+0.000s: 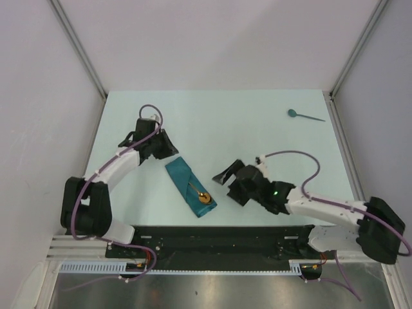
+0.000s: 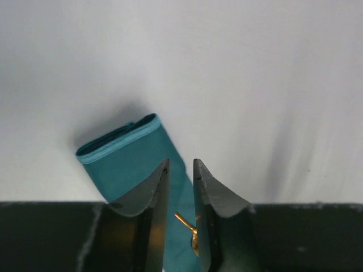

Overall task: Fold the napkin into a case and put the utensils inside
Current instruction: Pick up the spoon from the corner of the board.

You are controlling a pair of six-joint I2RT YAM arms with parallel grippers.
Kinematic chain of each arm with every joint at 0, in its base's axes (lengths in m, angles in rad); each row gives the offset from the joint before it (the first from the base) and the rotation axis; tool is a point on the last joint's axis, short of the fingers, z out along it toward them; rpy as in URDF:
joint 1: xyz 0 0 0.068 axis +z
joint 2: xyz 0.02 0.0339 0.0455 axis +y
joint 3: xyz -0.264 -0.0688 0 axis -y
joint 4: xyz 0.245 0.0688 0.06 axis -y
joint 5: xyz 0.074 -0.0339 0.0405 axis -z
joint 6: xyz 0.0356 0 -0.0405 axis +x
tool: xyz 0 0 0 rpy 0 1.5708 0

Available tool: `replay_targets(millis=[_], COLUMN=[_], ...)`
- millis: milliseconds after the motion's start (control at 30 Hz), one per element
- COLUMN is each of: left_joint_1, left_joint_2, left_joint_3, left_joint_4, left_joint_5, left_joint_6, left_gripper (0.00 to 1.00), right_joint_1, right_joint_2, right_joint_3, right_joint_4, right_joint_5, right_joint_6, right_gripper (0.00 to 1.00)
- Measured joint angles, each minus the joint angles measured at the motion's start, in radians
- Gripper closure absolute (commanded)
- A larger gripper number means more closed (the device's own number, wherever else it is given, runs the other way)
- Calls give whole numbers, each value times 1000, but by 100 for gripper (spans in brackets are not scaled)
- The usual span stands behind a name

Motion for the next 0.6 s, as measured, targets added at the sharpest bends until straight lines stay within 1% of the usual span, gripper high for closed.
replay_targets(millis=[33, 100, 133, 200, 233, 267, 300, 400, 533, 600], left_joint_1=[-4, -27, -47, -101, -119, -160, -184, -225, -237, -242], left_joint_2=[-25, -79, -104, -151, -179, -204, -227, -261, -269, -269], left_joint_3=[0, 0, 0, -8, -22, -36, -50, -62, -62, -62], left_joint_4=[2, 11, 20, 56, 84, 106, 122, 145, 153, 152], left_joint_5=[1, 0, 7, 32, 56, 81, 110, 193, 261, 283], left_joint_6=[1, 0, 1, 5, 7, 12, 16, 36, 66, 80], left_gripper=[67, 62, 61, 59, 59, 59, 59, 59, 59, 59], right_joint_1=[-41, -180, -262, -427, -485, -570, -615, -817, -1038, -1117], right_joint_2=[-41, -100, -104, -86, -73, -45, -23, 132, 407, 560], right_joint_3=[3, 41, 73, 135, 156, 186, 205, 327, 566, 716], right_joint_4=[-19, -94, -124, -150, -149, -145, -134, -114, -86, -89], right_joint_5=[-7, -35, -40, -50, -55, -57, -54, -111, -175, -192], right_joint_6=[-50, -234, -329, -525, -605, -724, -792, -1038, -1233, -1279], right_gripper=[0, 0, 0, 0, 0, 0, 0, 0, 0, 0])
